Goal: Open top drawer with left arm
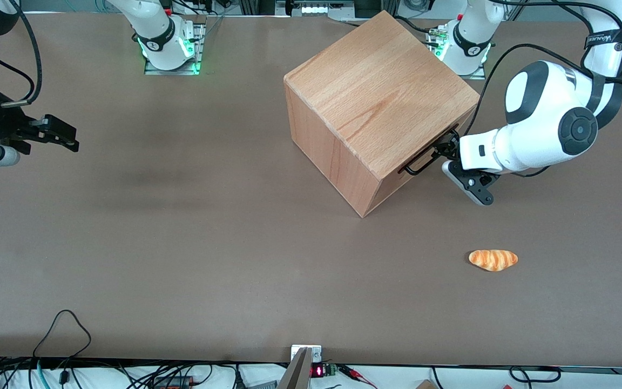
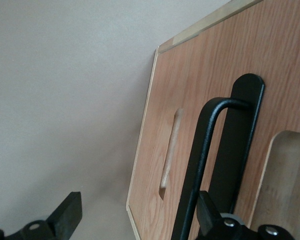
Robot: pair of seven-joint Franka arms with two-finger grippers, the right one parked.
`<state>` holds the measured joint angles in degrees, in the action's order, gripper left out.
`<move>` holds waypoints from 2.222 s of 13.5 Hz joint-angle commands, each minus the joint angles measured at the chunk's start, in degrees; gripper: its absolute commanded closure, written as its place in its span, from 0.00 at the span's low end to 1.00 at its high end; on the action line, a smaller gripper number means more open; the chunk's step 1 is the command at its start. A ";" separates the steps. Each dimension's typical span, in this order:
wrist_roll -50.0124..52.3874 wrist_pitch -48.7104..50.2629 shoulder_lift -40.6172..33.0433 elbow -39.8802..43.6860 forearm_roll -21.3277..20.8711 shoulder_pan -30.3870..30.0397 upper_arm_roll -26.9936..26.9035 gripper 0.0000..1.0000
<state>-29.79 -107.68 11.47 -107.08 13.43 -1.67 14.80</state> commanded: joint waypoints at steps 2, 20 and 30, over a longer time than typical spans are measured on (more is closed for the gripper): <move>-1.76 -2.62 1.10 -0.68 0.45 -0.88 0.23 0.00; -1.76 -11.22 3.65 -0.15 -0.16 -2.29 -9.00 0.00; -1.87 -15.45 3.13 3.10 0.80 -2.55 -12.52 0.00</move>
<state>-33.56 -123.04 14.28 -105.86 13.54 -4.12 2.61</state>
